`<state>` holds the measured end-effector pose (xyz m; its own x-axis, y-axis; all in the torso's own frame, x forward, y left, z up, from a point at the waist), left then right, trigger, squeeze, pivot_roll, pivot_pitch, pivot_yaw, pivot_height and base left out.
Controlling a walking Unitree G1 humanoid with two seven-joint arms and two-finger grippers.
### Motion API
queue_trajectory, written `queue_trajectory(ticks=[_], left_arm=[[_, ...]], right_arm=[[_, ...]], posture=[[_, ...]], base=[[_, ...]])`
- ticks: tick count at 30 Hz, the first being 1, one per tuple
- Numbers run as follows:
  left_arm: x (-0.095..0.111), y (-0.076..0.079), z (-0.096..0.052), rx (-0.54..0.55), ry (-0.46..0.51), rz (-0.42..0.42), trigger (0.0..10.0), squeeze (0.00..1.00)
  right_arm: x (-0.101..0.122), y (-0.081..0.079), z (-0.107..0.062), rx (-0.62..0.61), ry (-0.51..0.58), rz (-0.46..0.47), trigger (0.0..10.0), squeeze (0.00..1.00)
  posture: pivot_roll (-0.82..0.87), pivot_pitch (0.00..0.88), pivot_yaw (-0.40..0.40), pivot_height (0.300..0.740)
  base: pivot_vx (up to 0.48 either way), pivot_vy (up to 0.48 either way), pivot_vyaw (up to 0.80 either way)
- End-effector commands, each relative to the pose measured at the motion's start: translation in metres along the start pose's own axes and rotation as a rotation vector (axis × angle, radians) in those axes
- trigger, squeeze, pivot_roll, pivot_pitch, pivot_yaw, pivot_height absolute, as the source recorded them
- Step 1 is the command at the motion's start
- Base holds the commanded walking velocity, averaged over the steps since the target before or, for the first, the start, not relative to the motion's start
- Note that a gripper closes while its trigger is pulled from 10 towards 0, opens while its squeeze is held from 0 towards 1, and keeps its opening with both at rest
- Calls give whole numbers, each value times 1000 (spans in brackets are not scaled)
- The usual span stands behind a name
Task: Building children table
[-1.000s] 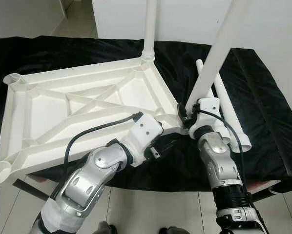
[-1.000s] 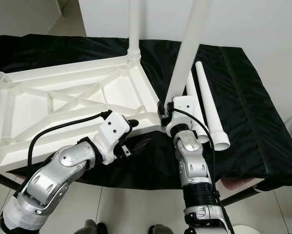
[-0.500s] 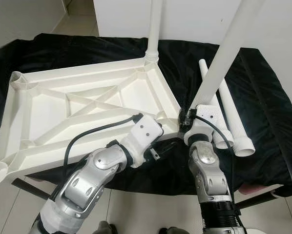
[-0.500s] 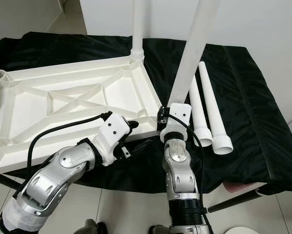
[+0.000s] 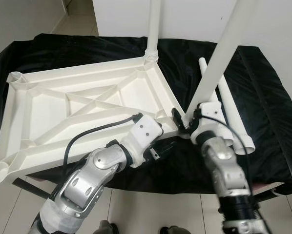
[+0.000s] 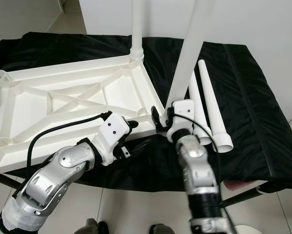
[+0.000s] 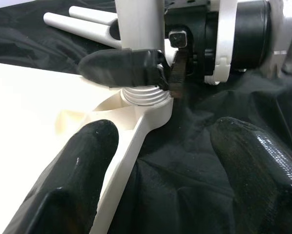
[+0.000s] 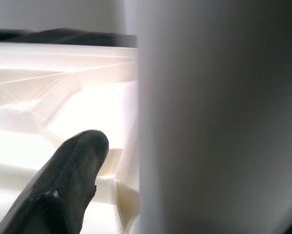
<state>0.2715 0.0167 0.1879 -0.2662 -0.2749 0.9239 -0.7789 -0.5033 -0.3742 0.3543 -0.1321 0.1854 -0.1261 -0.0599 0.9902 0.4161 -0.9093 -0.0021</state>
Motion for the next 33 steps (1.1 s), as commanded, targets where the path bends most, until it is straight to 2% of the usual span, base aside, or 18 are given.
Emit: queue_trajectory(ticks=[1,4,5,6,7,8,9,10,17,18,25,33], left_arm=[[3,7,-2,-84,23,4,10000,0],[3,6,-4,-93,28,14,10000,0],[3,4,-4,-88,26,16,10000,0],[3,4,-4,-88,26,16,10000,0],[3,3,-4,-84,24,17,10000,0],[3,3,-4,-84,24,17,10000,0],[3,3,-4,-82,23,19,10000,0],[3,2,-5,-80,20,20,10000,0],[1,2,-8,-65,6,16,10000,0],[1,2,-8,-65,3,17,10000,0],[0,1,-9,-65,-1,19,10000,0],[-1,2,-9,-65,-4,18,10000,0]], right_arm=[[-4,-8,1,114,-17,-11,10000,0],[-5,-5,4,217,-35,-68,10000,0],[-5,-3,4,244,-41,-73,5569,0],[-5,-3,4,244,-41,-73,5569,0],[-5,-1,5,260,-46,-73,3294,0],[-5,-1,5,260,-46,-73,3294,0],[-6,1,5,263,-52,-79,392,0],[-10,5,4,271,-70,-78,0,0],[-21,19,0,254,-113,-25,0,0],[-22,21,0,250,-117,-16,10000,0],[-21,18,2,220,-87,33,10000,0],[-19,14,10,52,-51,29,10000,0]], posture=[[-127,129,37,740],[-125,129,38,740],[-120,126,36,740],[-120,126,36,740],[-120,126,36,740],[-120,126,36,740],[-118,126,35,740],[-118,126,35,740],[-102,138,31,740],[-100,141,32,740],[-102,143,32,740],[-104,140,30,740]], base=[[0,0,0],[0,0,0],[0,0,0],[0,0,0],[0,0,0],[0,0,0],[0,0,0],[0,0,0],[0,0,0],[0,0,0],[0,0,0],[0,0,0]])
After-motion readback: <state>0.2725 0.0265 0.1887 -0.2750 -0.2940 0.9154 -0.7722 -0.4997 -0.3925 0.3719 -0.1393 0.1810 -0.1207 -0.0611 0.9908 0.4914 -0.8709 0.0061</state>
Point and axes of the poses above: a point about 5 cm out from each wrist's last joint towards the gripper, its own z axis pointing out of the wrist towards the gripper, its own x axis along the axis of the wrist's last joint, y = z × x, the point moved 4 cm from there along z, pointing out of the wrist towards the gripper, and after that the axes turned 8 degrees about z, right-handed, at the moved point
